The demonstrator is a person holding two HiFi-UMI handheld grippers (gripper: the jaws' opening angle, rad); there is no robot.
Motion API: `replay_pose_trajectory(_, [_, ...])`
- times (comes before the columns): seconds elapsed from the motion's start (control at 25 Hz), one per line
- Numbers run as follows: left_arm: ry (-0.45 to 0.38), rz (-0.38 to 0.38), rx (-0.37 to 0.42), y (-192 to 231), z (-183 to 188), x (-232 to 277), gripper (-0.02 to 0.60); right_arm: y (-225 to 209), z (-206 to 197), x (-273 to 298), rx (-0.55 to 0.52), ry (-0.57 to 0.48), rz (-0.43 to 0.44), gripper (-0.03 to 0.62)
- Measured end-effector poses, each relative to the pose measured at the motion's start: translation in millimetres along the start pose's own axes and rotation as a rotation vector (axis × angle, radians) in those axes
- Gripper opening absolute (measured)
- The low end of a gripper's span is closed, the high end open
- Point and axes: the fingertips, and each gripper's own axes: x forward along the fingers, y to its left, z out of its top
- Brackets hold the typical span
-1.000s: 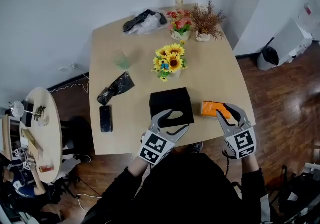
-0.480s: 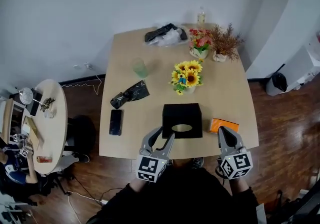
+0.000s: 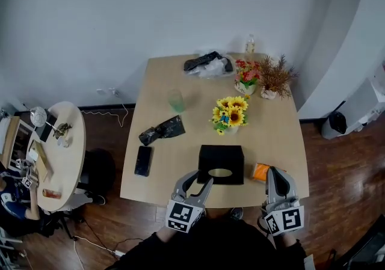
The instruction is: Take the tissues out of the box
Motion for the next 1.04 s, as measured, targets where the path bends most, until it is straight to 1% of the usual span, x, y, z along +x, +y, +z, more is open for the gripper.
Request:
replay_pose_trajectory(0.08, [0.006, 0.000, 0.001, 1, -1, 1, 0.146, 4, 18, -2, -0.038, -0.052, 0.000, 0.000])
replay_pose_trajectory(0.16, [0.013, 0.000, 0.003, 1, -1, 2, 0.146, 6, 26, -2, -0.062, -0.075, -0.001, 0.000])
replay_pose_trajectory(0.52, [0.028, -0.002, 0.017, 0, -5, 4, 0.146, -1, 25, -4, -0.068, -0.081, -0.027, 0.000])
replay_pose_trajectory(1.04, [0.035, 0.006, 0.024, -2, -8, 2, 0.144, 1, 21, -5, -0.057, -0.072, -0.014, 0.000])
